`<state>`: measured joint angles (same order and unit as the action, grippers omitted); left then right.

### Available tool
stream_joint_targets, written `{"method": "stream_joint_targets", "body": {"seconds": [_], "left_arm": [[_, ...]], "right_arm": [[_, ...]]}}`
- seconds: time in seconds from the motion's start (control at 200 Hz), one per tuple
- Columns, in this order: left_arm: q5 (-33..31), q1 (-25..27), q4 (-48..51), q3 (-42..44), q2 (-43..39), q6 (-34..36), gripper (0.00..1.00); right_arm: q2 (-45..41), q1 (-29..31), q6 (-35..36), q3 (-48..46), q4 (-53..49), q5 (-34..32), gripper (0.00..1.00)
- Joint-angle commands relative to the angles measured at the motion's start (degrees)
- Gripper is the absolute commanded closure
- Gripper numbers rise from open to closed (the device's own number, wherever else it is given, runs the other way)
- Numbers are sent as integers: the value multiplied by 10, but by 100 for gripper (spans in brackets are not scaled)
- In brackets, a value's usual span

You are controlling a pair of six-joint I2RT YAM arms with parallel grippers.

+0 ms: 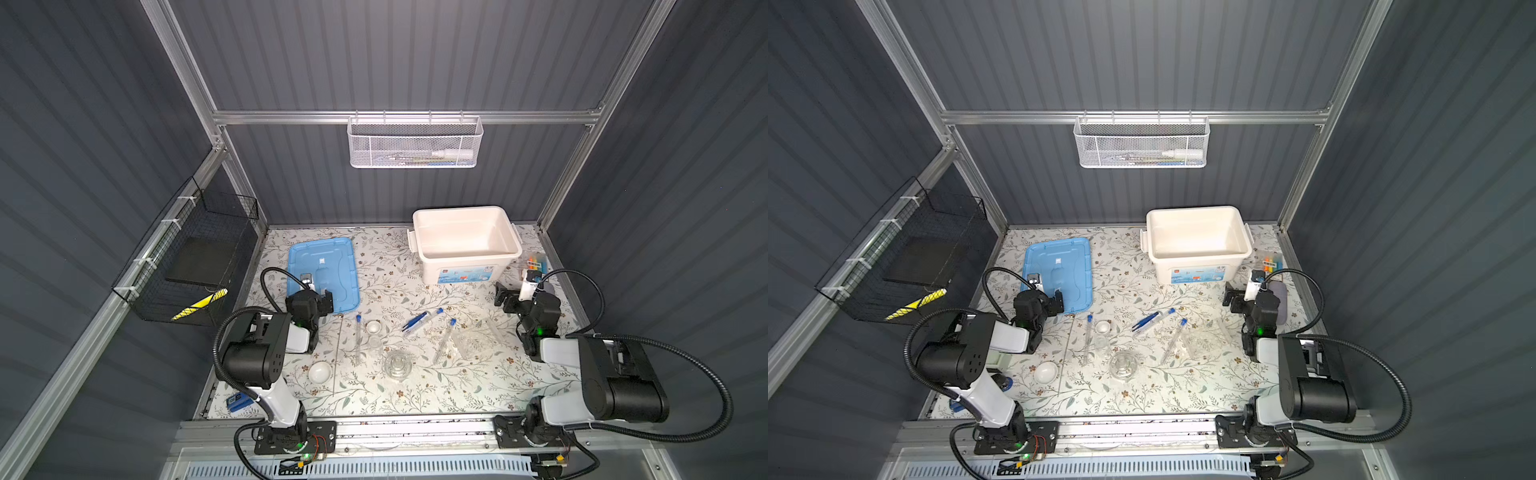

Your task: Organize the chemistry lab equipment

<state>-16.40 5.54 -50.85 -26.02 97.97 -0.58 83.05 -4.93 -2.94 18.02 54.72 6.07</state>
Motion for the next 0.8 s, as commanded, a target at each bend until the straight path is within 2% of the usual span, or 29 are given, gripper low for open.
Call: {"method": "stream_joint_targets", "body": {"seconds": [0.0,0.795], "left_arm": [[4,-3,-15,-10,4,8,0],[5,-3,-14,-10,3,8,0]], "right_arm": [[4,-1,4,9,2,3,1],[4,-2,3,10,0,8,1]]}}
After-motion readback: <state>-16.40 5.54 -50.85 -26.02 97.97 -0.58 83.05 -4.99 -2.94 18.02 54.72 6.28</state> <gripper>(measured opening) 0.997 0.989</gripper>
